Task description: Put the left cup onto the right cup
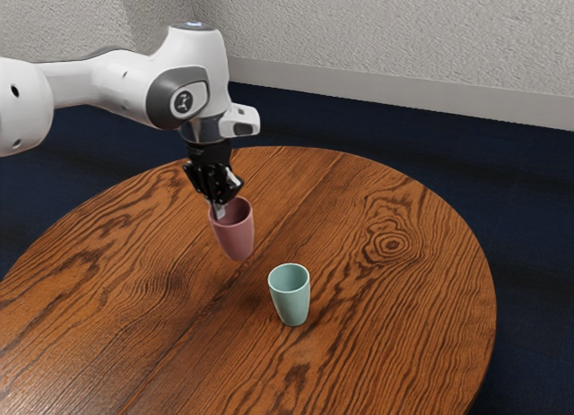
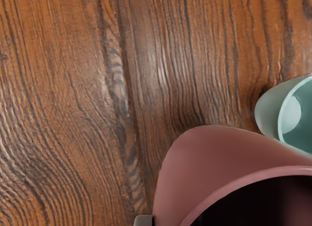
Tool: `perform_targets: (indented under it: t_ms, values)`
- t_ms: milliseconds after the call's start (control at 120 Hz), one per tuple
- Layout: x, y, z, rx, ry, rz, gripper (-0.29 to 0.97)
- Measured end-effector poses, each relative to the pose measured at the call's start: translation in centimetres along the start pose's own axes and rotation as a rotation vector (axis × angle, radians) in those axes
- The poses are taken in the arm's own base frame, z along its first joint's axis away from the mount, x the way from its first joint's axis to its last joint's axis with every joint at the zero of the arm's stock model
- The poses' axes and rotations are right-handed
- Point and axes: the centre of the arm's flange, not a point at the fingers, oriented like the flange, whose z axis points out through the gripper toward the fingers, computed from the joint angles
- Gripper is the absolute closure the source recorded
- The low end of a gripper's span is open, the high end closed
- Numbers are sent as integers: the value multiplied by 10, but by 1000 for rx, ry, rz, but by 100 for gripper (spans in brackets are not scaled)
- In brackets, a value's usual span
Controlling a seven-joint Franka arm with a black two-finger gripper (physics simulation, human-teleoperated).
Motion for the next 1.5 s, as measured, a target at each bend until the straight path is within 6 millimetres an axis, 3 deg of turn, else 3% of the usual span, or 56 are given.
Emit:
perform_targets:
  t_ms: [1075, 1500]
  values:
    - [9, 64, -5, 8, 22, 103, 79]
    - [14, 78, 8, 8, 7, 120, 79]
